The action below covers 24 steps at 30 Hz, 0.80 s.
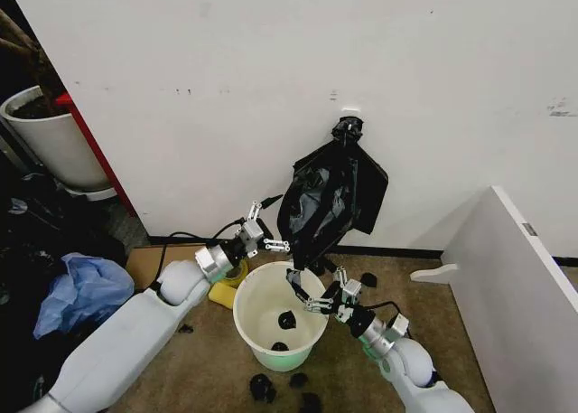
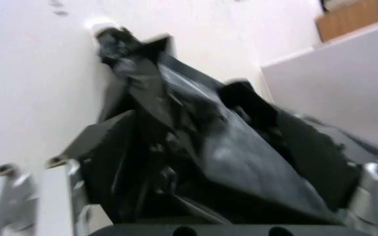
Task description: Place the garbage bag over the trash bin.
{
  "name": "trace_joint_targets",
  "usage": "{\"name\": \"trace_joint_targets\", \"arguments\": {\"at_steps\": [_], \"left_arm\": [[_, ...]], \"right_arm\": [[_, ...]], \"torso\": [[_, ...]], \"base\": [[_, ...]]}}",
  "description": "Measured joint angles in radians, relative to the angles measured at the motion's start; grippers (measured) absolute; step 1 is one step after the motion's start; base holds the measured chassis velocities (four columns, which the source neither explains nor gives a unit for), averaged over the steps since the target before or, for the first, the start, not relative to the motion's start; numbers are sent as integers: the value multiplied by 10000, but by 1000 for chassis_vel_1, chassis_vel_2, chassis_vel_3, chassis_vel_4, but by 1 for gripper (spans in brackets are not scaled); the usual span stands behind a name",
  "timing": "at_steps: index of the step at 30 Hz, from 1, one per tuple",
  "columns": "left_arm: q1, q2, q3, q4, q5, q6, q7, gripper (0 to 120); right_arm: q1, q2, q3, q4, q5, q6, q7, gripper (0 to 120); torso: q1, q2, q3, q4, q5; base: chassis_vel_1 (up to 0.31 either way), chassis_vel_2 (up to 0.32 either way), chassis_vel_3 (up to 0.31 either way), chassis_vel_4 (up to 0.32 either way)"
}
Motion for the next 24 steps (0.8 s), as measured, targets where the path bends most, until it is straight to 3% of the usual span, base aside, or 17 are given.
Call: {"name": "trace_joint_targets", "arguments": {"at_steps": [2,7,13,14,17,22,24], "left_arm": [[-56,-25,-4,72,100,21,157,79],[-209,-174,-130,397,622,376,764,57],[-113,-377,-279,577,594,401,676,37],[-68,-417,-303,577,496,401,565,30],[24,-442,-310,543,183,425,316,24],[321,-547,-367,293,-1519,611,-227,3],[376,-603,-385,252,-1929,662,-311,0]], "right_arm": [[-7,6,5,21,0,3,4,100],[-88,12,50,127,-35,59,9,100],[-133,0,78,227,-72,102,49,100],[-144,-15,87,261,-86,124,75,100],[-159,-37,100,310,-111,187,170,100],[-233,-135,125,430,-80,510,370,100],[-274,-175,191,431,67,520,36,100]], "torso": [[0,0,0,0,0],[0,0,0,0,-1],[0,0,0,-1,-1],[0,0,0,-1,-1],[0,0,0,-1,-2],[0,0,-1,0,-1],[0,0,-1,0,0]], "base": [[0,0,0,0],[0,0,0,0],[0,0,0,0],[0,0,0,0],[0,0,0,0],[0,0,0,0],[0,0,0,0]]}}
